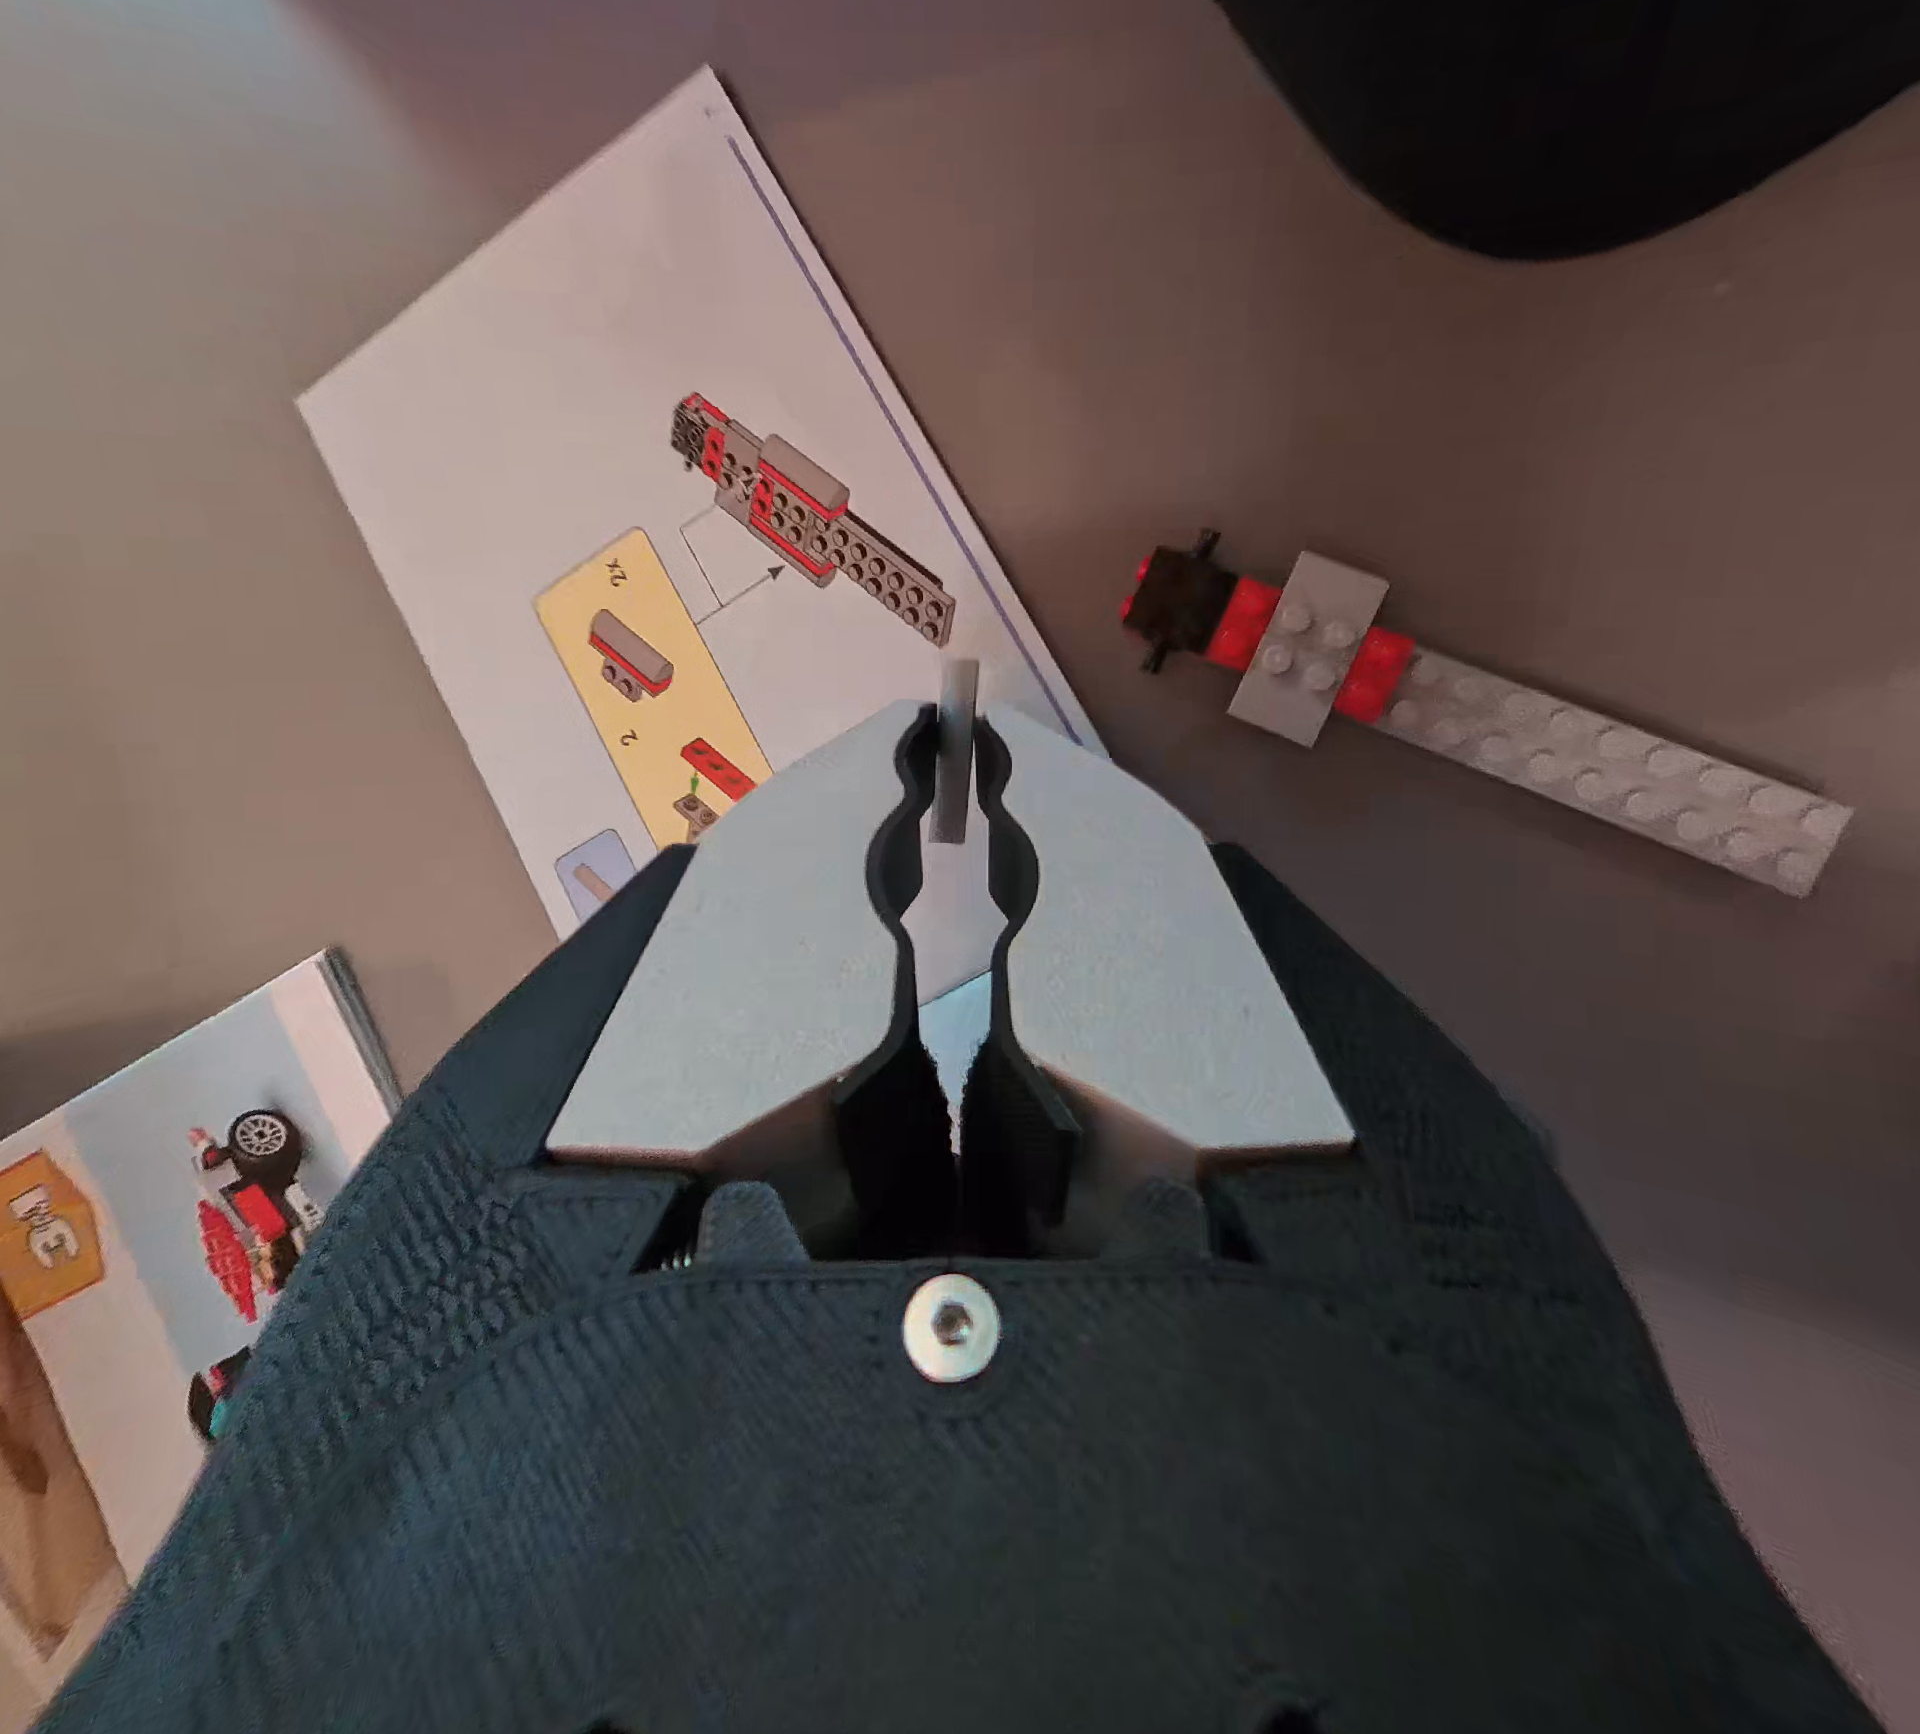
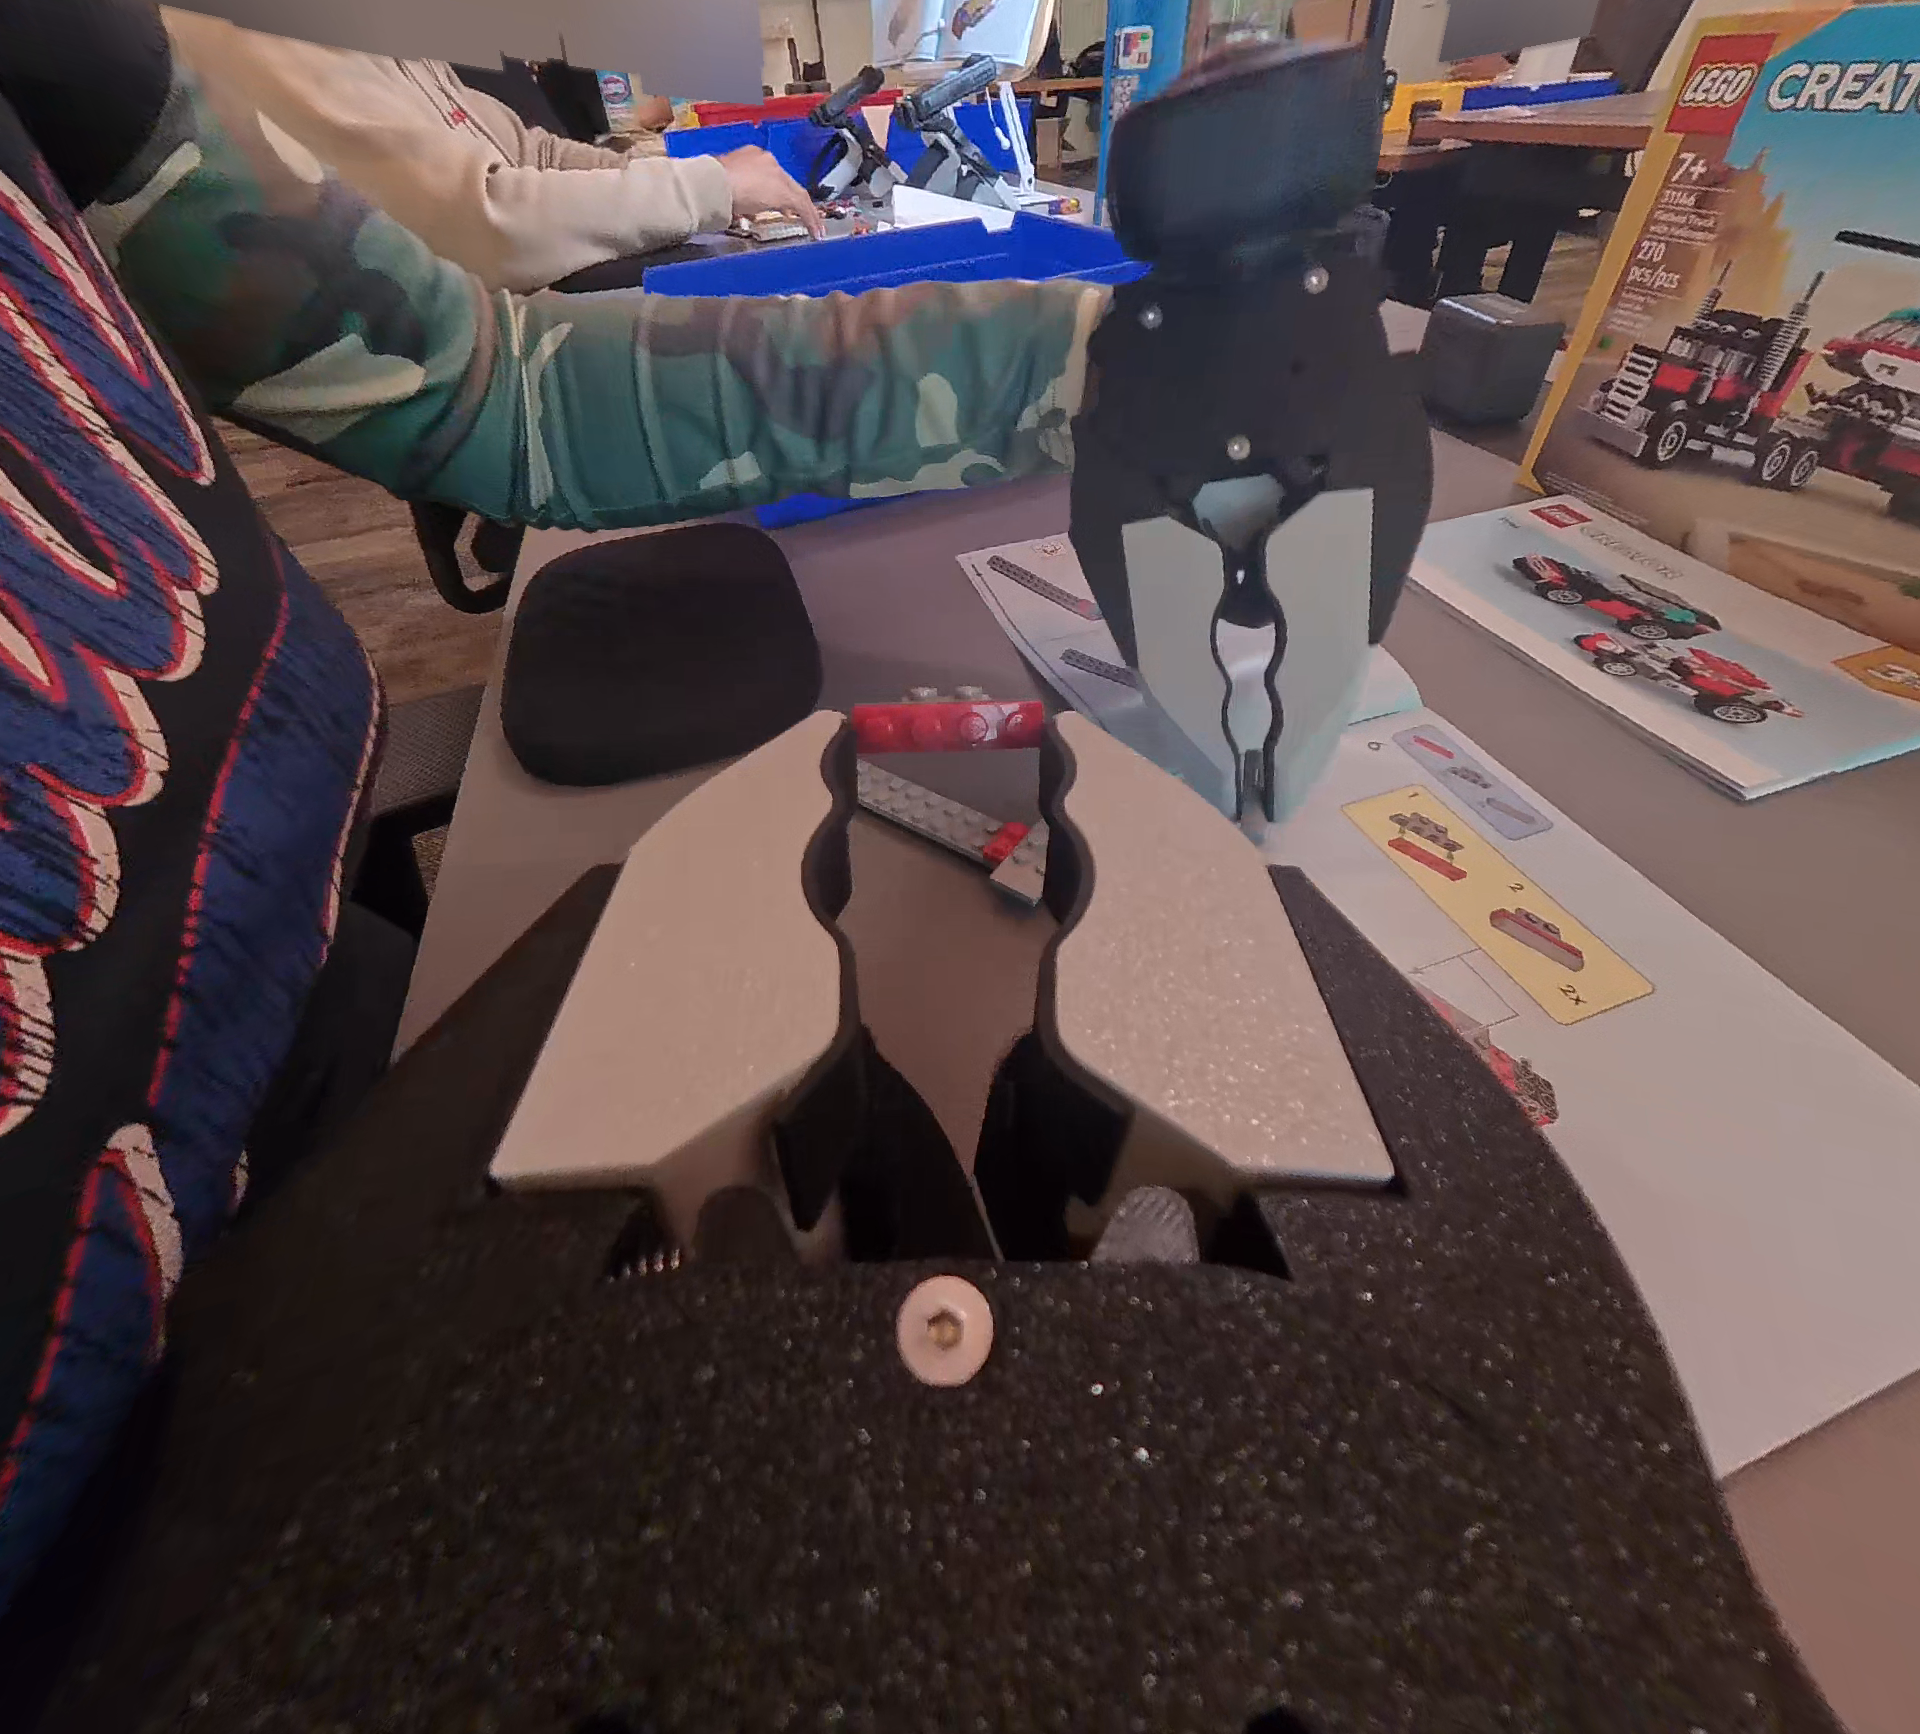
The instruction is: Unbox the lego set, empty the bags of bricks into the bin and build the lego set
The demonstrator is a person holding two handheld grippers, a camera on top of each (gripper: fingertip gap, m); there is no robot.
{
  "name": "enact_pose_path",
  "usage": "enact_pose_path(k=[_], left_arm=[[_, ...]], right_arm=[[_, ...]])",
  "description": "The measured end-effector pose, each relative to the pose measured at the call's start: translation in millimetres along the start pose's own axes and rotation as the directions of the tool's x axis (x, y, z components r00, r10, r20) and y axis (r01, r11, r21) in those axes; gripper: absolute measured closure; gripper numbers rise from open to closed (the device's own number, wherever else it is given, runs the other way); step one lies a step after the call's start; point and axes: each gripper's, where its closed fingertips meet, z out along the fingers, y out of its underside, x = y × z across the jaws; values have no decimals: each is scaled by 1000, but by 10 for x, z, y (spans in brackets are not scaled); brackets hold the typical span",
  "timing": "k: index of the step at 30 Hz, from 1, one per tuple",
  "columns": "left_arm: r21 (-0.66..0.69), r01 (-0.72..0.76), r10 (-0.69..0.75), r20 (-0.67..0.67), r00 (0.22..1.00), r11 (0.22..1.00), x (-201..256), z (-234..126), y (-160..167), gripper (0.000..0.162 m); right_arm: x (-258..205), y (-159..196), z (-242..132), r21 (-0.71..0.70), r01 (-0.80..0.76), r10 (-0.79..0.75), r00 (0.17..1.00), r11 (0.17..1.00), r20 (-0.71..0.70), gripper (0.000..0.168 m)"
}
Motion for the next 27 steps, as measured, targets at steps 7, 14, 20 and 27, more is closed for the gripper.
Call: enact_pose_path(k=[7,14,20,27], left_arm=[[-25,76,-72,117,991,997,-49,-93,111,133],[223,389,-448,491,747,894,366,-977,81,130],[374,566,-673,502,542,735,1320,-1673,251,131],[415,814,-709,705,-6,406,2494,-2800,1534,131]], right_arm=[[73,-31,2,10,3,-3,1000,1000,2,135],[174,-253,34,101,-46,46,999,994,6,135],[232,-182,234,5,-5,5,1000,1000,4,135],[397,-210,506,-14,18,-18,1000,1000,17,135]])
